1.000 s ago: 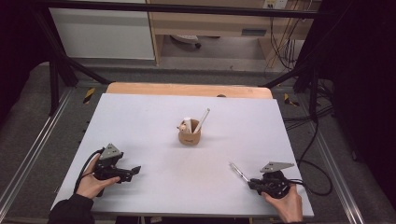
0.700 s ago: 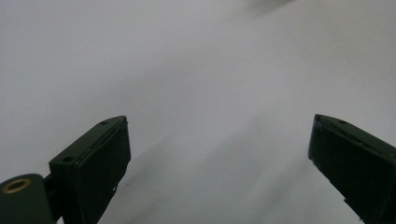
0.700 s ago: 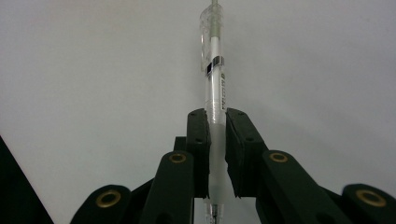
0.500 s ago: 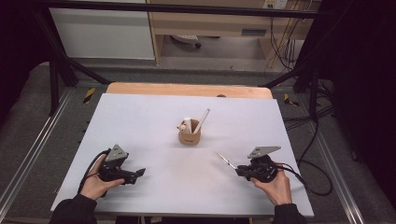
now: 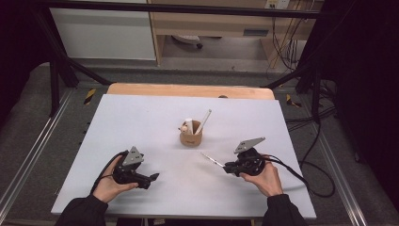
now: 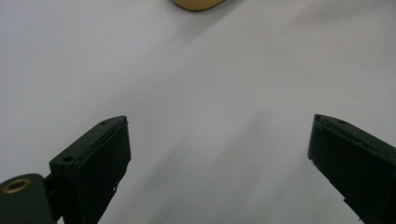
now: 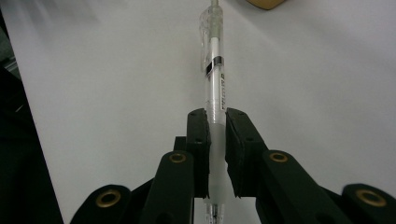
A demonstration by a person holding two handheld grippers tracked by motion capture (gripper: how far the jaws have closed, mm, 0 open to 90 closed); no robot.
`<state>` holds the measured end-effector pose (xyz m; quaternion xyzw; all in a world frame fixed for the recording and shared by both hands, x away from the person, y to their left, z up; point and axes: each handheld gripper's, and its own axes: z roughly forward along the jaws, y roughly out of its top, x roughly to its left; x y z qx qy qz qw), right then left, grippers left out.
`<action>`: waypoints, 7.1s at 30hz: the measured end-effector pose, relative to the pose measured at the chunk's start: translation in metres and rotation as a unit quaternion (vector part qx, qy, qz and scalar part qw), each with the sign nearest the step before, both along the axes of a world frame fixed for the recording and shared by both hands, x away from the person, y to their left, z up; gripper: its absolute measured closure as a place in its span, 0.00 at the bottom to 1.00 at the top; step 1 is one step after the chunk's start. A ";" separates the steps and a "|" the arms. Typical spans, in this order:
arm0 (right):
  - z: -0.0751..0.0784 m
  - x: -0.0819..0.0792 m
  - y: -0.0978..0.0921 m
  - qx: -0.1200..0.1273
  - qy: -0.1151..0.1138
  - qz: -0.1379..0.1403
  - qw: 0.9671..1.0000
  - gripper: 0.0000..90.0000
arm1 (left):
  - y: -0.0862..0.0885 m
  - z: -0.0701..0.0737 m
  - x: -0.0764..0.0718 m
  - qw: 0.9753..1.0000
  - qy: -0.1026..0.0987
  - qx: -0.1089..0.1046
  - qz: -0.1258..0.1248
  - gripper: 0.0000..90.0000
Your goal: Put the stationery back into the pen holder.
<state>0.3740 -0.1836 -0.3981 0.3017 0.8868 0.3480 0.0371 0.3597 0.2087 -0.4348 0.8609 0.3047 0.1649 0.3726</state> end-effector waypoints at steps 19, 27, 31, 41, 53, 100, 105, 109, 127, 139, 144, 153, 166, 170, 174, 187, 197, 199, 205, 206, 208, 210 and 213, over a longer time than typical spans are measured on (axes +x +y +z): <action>0.010 0.008 0.029 -0.017 0.016 0.055 0.998 0.89 | -0.063 0.019 0.001 0.988 -0.068 0.088 -0.111 0.08; 0.011 0.008 0.036 -0.026 0.023 0.064 0.997 0.89 | -0.086 0.023 0.001 0.975 -0.099 0.116 -0.159 0.10; 0.013 0.009 0.039 -0.030 0.026 0.066 0.997 0.89 | -0.096 0.024 0.001 0.969 -0.113 0.126 -0.179 0.11; 0.014 0.009 0.040 -0.039 0.035 0.067 0.996 0.89 | -0.122 0.026 -0.001 0.948 -0.162 0.150 -0.230 0.18; 0.020 0.011 0.050 -0.052 0.038 0.075 0.995 0.89 | -0.147 0.023 -0.005 0.907 -0.229 0.216 -0.279 0.40; 0.028 0.003 0.014 0.030 -0.031 -0.016 0.999 0.43 | -0.144 0.014 0.001 0.894 -0.252 0.254 -0.271 0.87; 0.018 0.002 -0.002 0.045 -0.044 -0.048 0.997 0.21 | -0.132 0.019 0.006 0.914 -0.230 0.233 -0.241 0.87; 0.007 0.004 -0.012 0.039 -0.031 -0.065 0.997 0.11 | -0.122 0.024 0.011 0.936 -0.202 0.201 -0.204 0.87; -0.034 -0.003 -0.046 0.044 -0.041 -0.116 0.991 0.02 | -0.106 0.052 0.030 0.989 -0.110 0.034 -0.096 0.87; -0.043 -0.009 -0.060 0.049 -0.046 -0.128 0.990 0.01 | -0.100 0.069 0.046 0.996 -0.081 -0.035 -0.032 0.87; -0.046 -0.009 -0.064 0.053 -0.044 -0.130 0.989 0.01 | -0.100 0.078 0.052 0.995 -0.074 -0.063 -0.016 0.87; -0.046 -0.011 -0.064 0.047 -0.040 -0.127 0.990 0.01 | -0.104 0.092 0.065 0.993 -0.076 -0.091 -0.002 0.87; -0.046 -0.011 -0.065 0.048 -0.038 -0.125 0.990 0.01 | -0.118 0.101 0.089 0.990 -0.077 -0.114 0.016 0.87; -0.046 -0.011 -0.065 0.047 -0.037 -0.123 0.991 0.01 | -0.123 0.101 0.097 0.989 -0.080 -0.119 0.021 0.87; -0.047 -0.011 -0.064 0.046 -0.040 -0.121 0.991 0.01 | -0.129 0.099 0.105 0.989 -0.076 -0.122 0.028 0.87; -0.048 -0.010 -0.064 0.043 -0.040 -0.117 0.991 0.01 | -0.141 0.083 0.123 0.988 -0.079 -0.124 0.041 0.87; -0.048 -0.011 -0.064 0.043 -0.035 -0.118 0.991 0.01 | -0.147 0.068 0.132 0.990 -0.068 -0.120 0.039 0.87; -0.048 -0.011 -0.063 0.042 -0.035 -0.118 0.992 0.01 | -0.148 0.065 0.132 0.990 -0.065 -0.120 0.039 0.87; -0.049 -0.011 -0.063 0.042 -0.036 -0.116 0.992 0.01 | -0.145 0.055 0.132 0.991 -0.057 -0.117 0.038 0.87; -0.049 -0.011 -0.063 0.041 -0.037 -0.115 0.992 0.01 | -0.145 0.054 0.131 0.991 -0.056 -0.116 0.039 0.87; -0.049 -0.011 -0.063 0.040 -0.036 -0.114 0.992 0.01 | -0.143 0.052 0.131 0.990 -0.056 -0.120 0.040 0.87; -0.049 -0.010 -0.063 0.039 -0.037 -0.113 0.992 0.01 | -0.143 0.050 0.131 0.991 -0.055 -0.118 0.041 0.87; -0.049 -0.010 -0.063 0.039 -0.036 -0.113 0.992 0.01 | -0.141 0.049 0.130 0.991 -0.055 -0.118 0.039 0.87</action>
